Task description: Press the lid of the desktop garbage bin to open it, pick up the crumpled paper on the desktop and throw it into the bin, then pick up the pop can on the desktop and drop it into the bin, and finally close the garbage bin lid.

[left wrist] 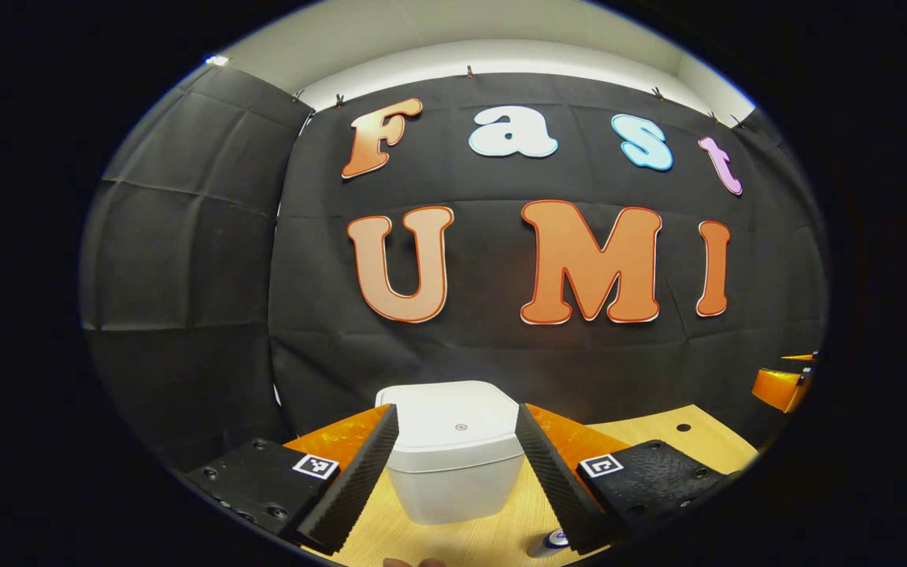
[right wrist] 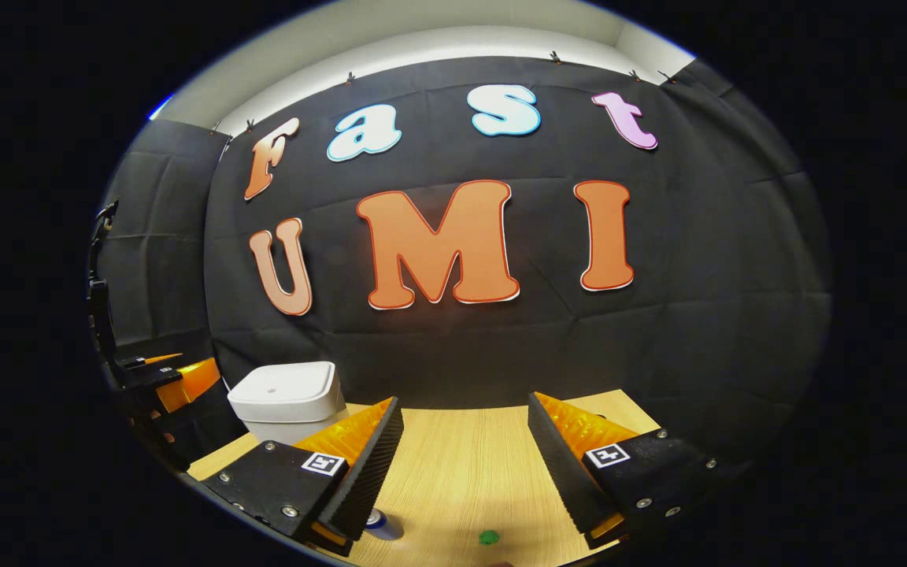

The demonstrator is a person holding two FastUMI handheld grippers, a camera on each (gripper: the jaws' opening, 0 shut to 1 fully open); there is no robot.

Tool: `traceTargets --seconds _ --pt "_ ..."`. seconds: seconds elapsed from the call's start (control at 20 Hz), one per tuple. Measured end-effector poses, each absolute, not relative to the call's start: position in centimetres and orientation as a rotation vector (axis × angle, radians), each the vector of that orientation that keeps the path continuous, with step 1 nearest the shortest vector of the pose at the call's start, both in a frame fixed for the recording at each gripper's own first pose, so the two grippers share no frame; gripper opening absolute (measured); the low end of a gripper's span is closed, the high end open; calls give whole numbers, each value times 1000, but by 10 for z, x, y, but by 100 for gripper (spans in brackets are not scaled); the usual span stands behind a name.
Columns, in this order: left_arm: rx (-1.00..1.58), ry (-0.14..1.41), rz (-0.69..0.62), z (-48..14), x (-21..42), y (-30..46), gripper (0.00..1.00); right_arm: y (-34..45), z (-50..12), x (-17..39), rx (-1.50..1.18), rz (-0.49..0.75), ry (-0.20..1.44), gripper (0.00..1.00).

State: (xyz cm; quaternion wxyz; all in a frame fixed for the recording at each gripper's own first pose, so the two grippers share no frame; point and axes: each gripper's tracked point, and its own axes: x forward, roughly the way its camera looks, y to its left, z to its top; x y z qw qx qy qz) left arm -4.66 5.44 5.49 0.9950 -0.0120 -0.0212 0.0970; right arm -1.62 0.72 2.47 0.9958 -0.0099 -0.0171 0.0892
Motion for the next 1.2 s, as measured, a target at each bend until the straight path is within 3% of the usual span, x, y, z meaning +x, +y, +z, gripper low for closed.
traceTargets --seconds 0.15,0.25,0.3,0.4,0.5,0.6,0.65,0.7,0.85,0.9,0.95,1.2 --pt "-18 -40 211 55 -48 61 99 7 26 -18 -15 183 -42 95" --pt "-26 -44 212 61 -49 65 95 7 28 -19 -8 184 -46 95" --pt "-29 -38 196 59 -49 62 99 7 29 -19 -6 184 -49 95" --pt "-36 -8 129 54 -45 53 90 6 27 -21 -2 183 -44 95" --pt "-41 23 120 48 -45 56 61 5 28 -22 3 183 -44 95" --pt "-14 28 198 47 -45 75 31 4 30 -22 5 180 -49 95" --pt "-2 39 220 45 -48 78 0 2 31 -22 6 179 -51 95" --pt "-2 45 204 45 -45 77 4 2 31 -22 9 179 -49 95" --pt "-39 60 138 42 -45 65 0 -1 28 -22 9 174 -39 95" --pt "-26 66 141 43 -45 67 0 -2 28 -21 10 173 -39 100" --pt "-7 70 143 44 -42 69 0 -1 27 -21 10 174 -38 95" --pt "18 109 95 63 -25 63 0 -1 26 -16 11 176 -32 95"
